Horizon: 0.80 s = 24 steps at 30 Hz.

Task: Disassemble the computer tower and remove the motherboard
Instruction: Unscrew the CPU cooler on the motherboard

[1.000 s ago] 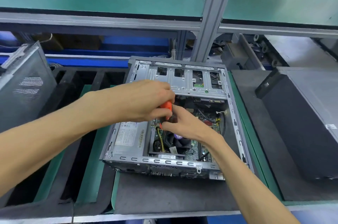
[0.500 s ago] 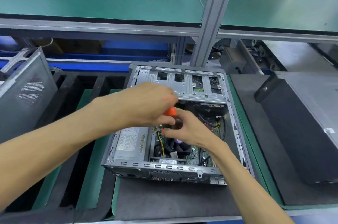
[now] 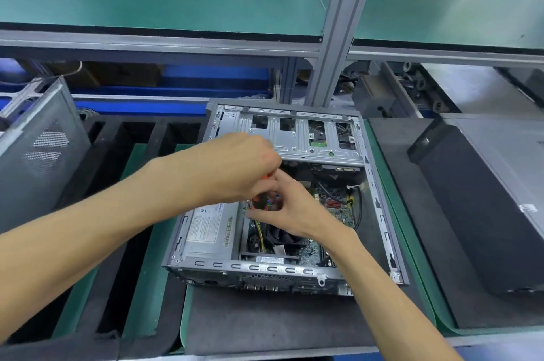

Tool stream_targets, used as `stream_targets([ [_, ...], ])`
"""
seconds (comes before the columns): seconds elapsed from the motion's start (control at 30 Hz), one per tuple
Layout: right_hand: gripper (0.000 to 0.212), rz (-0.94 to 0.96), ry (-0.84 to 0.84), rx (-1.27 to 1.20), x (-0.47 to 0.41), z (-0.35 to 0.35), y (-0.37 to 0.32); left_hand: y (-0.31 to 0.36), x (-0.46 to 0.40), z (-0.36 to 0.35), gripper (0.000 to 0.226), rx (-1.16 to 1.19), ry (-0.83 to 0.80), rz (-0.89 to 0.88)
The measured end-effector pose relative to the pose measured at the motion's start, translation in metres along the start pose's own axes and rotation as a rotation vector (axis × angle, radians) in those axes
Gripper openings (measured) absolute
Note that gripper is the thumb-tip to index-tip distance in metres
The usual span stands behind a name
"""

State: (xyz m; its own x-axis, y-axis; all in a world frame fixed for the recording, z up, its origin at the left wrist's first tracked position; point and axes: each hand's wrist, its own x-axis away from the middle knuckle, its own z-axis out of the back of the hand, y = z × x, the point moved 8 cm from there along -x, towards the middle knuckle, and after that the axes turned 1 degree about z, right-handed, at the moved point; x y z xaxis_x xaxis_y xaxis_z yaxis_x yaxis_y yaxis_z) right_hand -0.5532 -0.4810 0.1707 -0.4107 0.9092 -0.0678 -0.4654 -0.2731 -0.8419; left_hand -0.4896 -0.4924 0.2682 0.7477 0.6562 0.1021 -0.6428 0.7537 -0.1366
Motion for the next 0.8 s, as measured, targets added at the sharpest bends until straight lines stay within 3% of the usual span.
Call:
stream_targets([
  [0.13,0.006,-0.053,-0.033,0.053,0.001,-0.009,0.014,-0.002,-0.002,-0.008,0.034,-0.278,0.019,0.064],
  [0.23,0.016,-0.081,-0.032,-0.009,0.001,-0.012,0.018,-0.006,0.008,-0.008,0.048,-0.1,0.052,0.072],
  [0.33,0.008,-0.097,-0.025,-0.047,0.002,-0.01,0.019,-0.002,0.016,-0.006,0.028,0.197,-0.024,-0.023],
  [0.43,0.004,-0.054,-0.012,0.013,0.001,-0.008,0.017,-0.006,0.011,-0.004,0.022,0.177,-0.027,0.018],
  [0.53,0.016,-0.008,0.053,-0.03,-0.001,-0.005,0.011,0.002,0.002,-0.004,0.053,-0.041,0.07,0.123],
  [0.63,0.017,-0.064,0.086,-0.06,0.0,-0.004,0.012,0.002,0.003,0.006,0.065,-0.18,0.19,0.217],
  [0.67,0.009,-0.063,0.078,-0.065,0.001,-0.003,0.013,0.0,0.005,0.005,0.062,-0.156,0.196,0.198],
  [0.73,0.031,-0.065,0.073,-0.053,0.002,0.0,0.016,0.008,0.009,0.001,0.035,0.069,0.127,0.022],
  [0.8,0.037,-0.088,0.082,-0.017,0.004,0.003,0.023,0.016,0.013,0.001,0.027,0.272,0.014,-0.117],
])
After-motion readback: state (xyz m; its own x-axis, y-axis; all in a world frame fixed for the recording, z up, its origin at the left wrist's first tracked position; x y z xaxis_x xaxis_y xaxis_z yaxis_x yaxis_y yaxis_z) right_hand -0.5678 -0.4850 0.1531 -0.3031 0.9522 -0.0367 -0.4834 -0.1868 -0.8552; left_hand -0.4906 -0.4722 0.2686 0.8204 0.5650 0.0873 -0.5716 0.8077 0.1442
